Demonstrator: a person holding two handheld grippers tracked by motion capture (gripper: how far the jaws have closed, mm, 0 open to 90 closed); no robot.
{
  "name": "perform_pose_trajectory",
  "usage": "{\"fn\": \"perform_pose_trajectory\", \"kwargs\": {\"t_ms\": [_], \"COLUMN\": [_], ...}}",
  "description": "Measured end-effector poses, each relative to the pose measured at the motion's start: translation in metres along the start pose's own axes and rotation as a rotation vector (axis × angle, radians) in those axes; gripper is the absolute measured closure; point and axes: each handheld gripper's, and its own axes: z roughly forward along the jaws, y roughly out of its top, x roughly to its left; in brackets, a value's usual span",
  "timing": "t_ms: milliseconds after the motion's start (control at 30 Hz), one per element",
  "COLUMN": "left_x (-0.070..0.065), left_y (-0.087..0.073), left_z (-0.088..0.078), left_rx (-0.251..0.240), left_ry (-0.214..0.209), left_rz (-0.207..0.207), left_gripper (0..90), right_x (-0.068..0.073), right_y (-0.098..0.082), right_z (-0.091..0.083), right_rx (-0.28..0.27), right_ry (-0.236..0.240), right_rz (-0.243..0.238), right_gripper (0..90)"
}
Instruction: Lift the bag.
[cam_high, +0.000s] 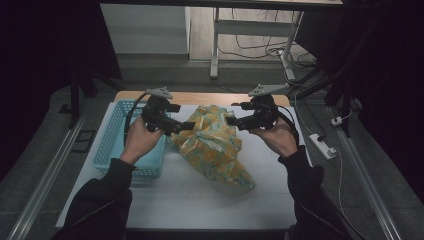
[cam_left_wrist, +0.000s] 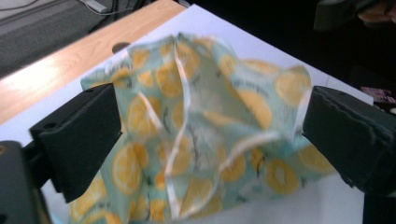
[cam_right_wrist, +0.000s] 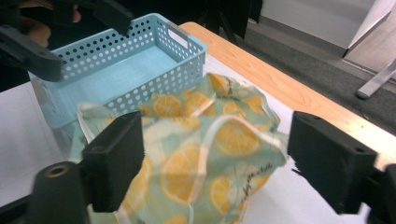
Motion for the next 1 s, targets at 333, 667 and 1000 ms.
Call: {"fn": "perform_pose_trajectory", "kwargs": {"t_ms": [333,667,1000], "left_x": [0.004,-0.009,-0.025], "left_y": [-0.048,-0.09,-0.128], "left_z": [-0.013,-0.025,-0.036], "left_rx": [0.017,0.002,-0.009], "left_ry": [0.033,0.025,0.044], "left_rz": [-0.034,-0.066,-0.111], "left_gripper": [0.0,0.0,0.0], "right_x": [0.001,0.007,0.016], "right_y": [-0.033,-0.073,-0.11], "right_z": [-0.002,-0.007,-0.012], "right_rx": [-0.017,-0.021,0.0], "right_ry": [-0.024,-0.038,-0.063], "right_rz": [-0.007,0.033,0.047], "right_gripper": [8.8,2.5,0.5]}}
